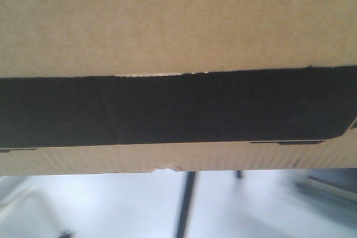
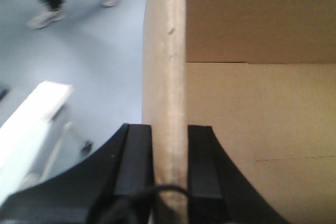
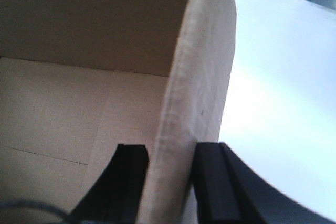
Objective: Grab box from left shelf to table start
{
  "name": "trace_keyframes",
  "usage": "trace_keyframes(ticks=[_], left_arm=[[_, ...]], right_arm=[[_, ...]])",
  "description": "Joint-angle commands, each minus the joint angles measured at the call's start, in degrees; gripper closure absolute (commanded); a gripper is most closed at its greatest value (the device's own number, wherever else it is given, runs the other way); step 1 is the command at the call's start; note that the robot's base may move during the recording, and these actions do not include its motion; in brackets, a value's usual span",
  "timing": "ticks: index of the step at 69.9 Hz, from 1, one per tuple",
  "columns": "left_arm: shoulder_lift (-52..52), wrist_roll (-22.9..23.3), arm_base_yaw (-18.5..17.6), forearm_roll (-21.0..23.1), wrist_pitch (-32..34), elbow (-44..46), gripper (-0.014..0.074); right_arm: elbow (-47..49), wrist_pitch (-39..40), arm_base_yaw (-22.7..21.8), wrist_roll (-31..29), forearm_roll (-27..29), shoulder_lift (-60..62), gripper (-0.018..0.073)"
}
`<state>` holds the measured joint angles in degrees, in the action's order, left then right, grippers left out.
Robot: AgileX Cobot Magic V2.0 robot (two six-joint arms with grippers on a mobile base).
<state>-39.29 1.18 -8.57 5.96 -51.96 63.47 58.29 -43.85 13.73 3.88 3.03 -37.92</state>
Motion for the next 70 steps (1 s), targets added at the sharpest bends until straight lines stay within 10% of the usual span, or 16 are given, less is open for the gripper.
trace_keyframes(ticks=[1, 70], left_arm=[[0.4, 0.3, -0.3, 4.4, 7.1, 2.2, 0.0699], [0.4, 0.3, -0.3, 4.4, 7.2, 2.2, 0.0699]], right_arm=[[2.2, 8.3, -0.1, -0.5, -1.4, -0.1, 0.0503], [2.2, 7.9, -0.1, -0.5, -1.4, -0.1, 0.0503]])
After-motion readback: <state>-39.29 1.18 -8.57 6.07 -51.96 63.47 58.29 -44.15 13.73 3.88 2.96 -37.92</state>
